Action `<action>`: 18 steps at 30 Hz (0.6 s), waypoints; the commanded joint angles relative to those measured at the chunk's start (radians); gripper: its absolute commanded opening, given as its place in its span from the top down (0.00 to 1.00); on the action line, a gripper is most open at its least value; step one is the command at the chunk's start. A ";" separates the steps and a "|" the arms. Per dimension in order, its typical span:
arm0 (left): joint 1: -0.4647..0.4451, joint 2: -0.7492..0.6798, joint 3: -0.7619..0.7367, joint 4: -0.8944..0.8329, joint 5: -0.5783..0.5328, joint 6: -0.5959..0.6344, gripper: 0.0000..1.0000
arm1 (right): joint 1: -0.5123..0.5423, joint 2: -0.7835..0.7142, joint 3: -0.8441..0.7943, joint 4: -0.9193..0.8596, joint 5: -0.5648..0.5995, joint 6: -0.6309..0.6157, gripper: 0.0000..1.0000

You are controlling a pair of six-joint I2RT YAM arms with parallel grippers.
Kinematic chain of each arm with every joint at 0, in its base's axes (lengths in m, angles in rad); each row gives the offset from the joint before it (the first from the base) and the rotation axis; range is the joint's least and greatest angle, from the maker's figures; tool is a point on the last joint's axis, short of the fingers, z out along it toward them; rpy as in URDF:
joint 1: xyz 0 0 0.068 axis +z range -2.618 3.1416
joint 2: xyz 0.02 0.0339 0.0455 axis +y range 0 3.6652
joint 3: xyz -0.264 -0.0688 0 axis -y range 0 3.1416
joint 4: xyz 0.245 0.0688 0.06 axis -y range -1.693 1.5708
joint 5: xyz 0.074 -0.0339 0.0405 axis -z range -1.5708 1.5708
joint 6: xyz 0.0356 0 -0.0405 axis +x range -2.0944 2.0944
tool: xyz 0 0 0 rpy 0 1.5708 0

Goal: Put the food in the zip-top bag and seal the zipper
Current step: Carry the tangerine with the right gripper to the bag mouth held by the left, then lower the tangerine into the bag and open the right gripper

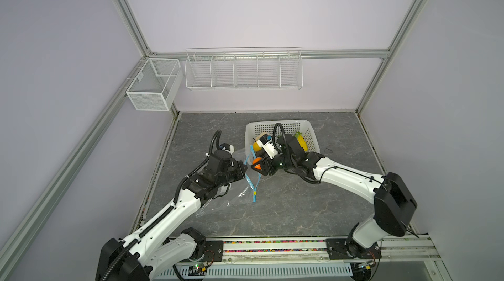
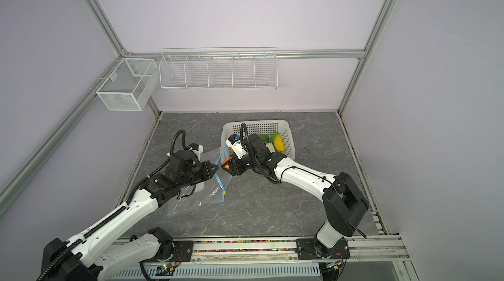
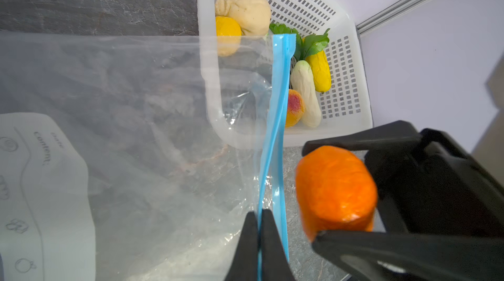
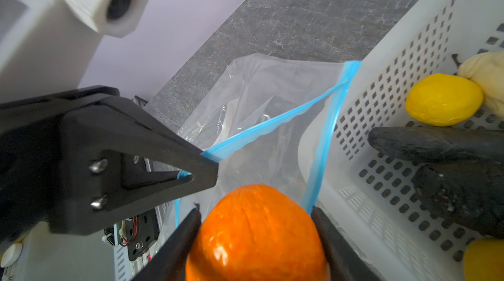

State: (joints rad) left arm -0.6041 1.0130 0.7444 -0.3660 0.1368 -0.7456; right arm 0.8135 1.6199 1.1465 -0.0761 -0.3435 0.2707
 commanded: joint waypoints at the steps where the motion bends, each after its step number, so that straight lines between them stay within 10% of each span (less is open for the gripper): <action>1: 0.004 -0.022 0.027 0.016 0.009 -0.013 1.00 | 0.008 0.028 0.009 0.053 -0.023 0.026 0.45; 18: 0.004 -0.062 -0.008 0.059 0.040 -0.023 1.00 | 0.026 0.114 0.048 -0.008 0.002 0.004 0.35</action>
State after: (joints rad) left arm -0.6041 0.9741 0.7441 -0.3347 0.1703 -0.7563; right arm 0.8333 1.7264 1.1709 -0.0574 -0.3527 0.2852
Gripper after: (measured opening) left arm 0.047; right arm 0.647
